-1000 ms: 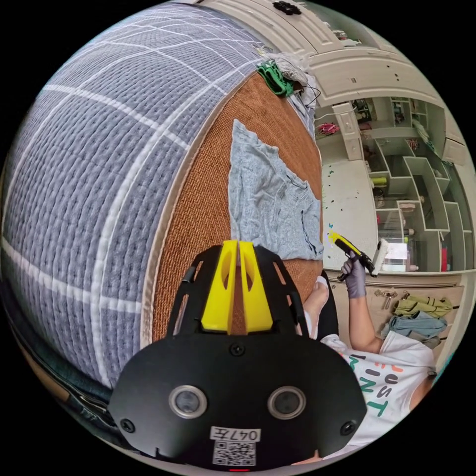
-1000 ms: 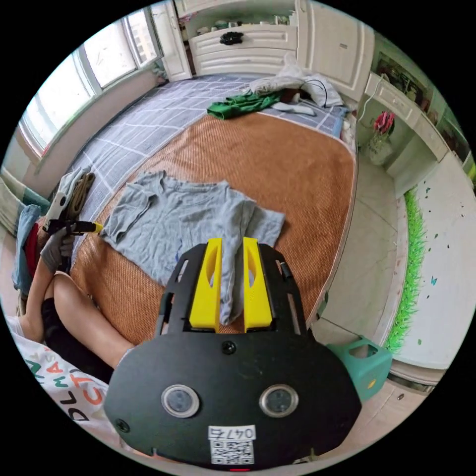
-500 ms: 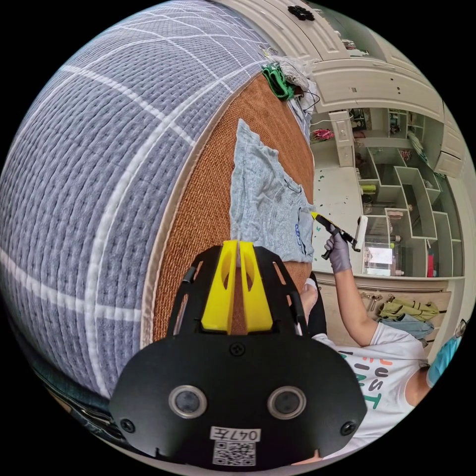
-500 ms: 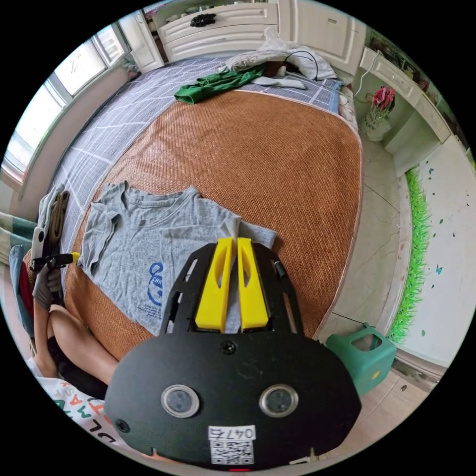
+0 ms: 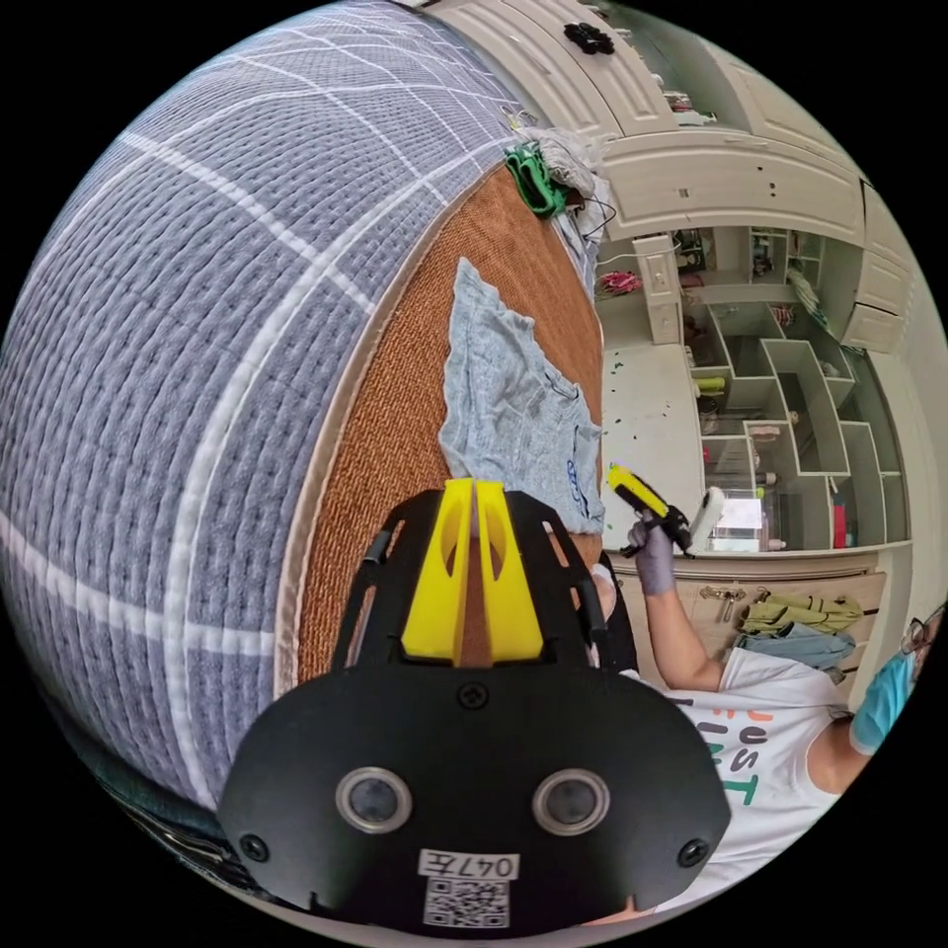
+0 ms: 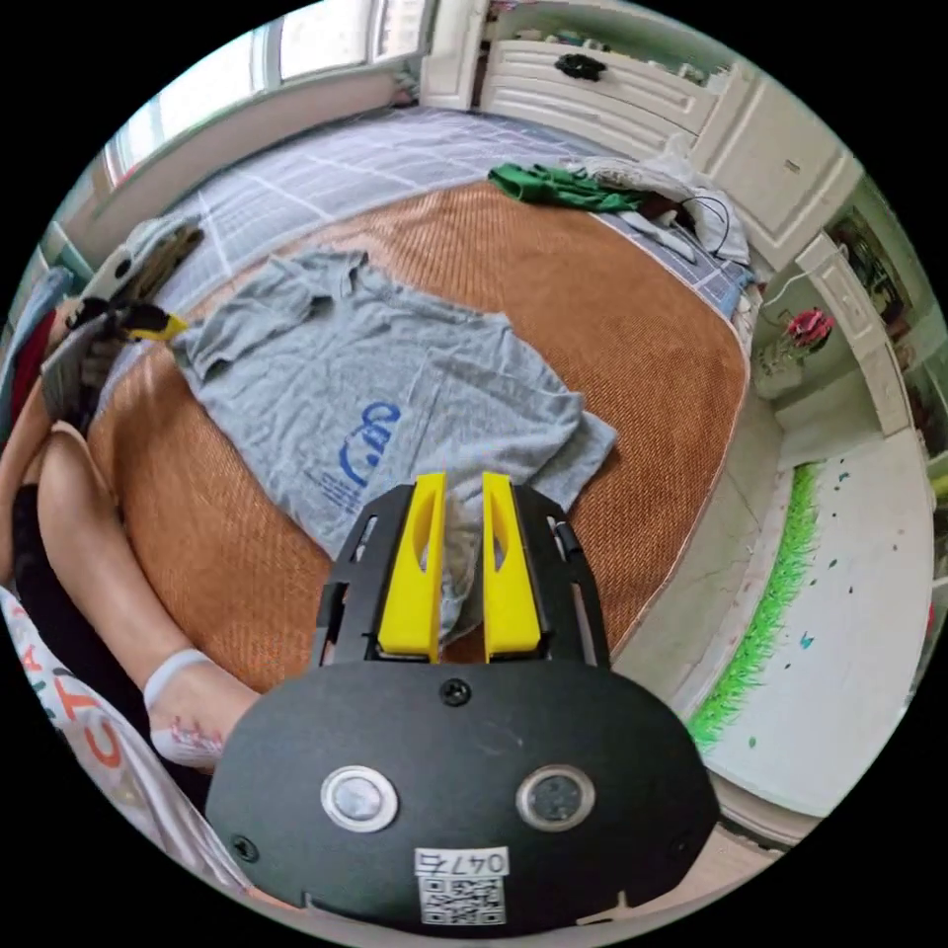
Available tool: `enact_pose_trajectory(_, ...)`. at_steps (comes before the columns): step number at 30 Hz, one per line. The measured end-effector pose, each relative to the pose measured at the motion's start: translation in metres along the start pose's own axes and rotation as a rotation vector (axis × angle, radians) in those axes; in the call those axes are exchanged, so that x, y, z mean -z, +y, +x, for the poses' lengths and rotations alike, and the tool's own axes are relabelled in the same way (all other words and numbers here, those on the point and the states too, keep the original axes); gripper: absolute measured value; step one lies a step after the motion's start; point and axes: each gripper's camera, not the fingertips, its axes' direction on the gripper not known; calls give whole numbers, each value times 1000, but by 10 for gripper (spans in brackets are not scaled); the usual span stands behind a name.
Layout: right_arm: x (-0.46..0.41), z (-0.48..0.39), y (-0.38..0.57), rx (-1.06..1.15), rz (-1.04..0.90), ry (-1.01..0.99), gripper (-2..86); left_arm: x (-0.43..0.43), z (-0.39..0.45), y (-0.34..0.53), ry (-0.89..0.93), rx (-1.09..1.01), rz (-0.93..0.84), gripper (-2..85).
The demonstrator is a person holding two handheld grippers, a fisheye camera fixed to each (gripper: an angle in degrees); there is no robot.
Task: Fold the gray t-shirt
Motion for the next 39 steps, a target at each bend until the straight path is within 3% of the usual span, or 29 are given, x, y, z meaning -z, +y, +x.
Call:
enact_pose_trajectory(4, 35, -9, -16, -31, 147, -53, 24, 17, 2, -7, 34, 18, 24, -9)
enact_pose_trajectory(6, 60, -34, -49, 31, 271, -189, 24, 23, 6, -13, 32, 27, 23, -9)
enact_pose_trajectory(11, 73, -106, -163, 217, 361, -334, 28, 42, 22, -26, 32, 46, 26, 5)
enact_pose_trajectory(15, 56, -152, -266, 411, 310, -264, 41, 61, 37, -36, 52, 48, 26, 101)
enact_pose_trajectory(21, 10, -187, -358, 683, 139, -278, 85, 56, 77, -83, -28, 21, -86, 118)
enact_pose_trajectory(25, -13, -211, -377, 814, 76, -274, 87, 62, 108, -113, -119, -10, -139, 63)
enact_pose_trajectory(31, -47, -239, -384, 934, -42, -260, 24, 82, 152, -149, -72, -53, -151, 10)
enact_pose_trajectory(35, -43, -233, -359, 964, 36, -202, 7, 110, 178, -168, 30, -77, -96, 0)
enact_pose_trajectory(39, -9, -161, -323, 855, 191, -325, 5, 142, 254, -186, 145, -229, -47, -4)
